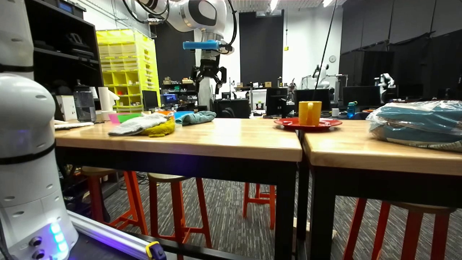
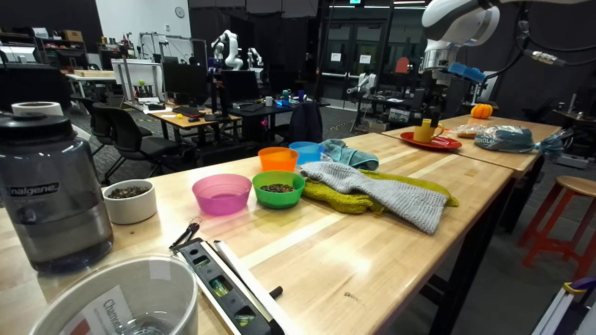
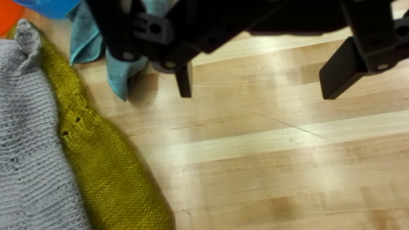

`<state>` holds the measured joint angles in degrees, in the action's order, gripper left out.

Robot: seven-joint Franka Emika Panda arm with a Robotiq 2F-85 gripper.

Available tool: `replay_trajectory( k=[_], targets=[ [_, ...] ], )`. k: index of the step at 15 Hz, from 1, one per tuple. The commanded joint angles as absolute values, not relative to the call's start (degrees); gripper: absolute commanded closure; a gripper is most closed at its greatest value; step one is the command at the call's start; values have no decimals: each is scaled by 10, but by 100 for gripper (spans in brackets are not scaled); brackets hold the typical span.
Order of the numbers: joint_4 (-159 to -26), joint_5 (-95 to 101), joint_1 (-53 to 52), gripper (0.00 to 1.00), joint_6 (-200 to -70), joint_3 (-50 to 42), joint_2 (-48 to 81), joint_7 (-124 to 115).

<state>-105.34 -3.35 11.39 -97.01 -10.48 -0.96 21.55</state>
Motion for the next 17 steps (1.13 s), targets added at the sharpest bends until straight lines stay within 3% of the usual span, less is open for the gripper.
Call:
replay_trajectory(
  k=[1,17],
  targets=[
    [-1116,-30,112,0,-969,-110,-70,225],
    [-1303,64,71,0,-1003,-86,-210,203]
  ],
)
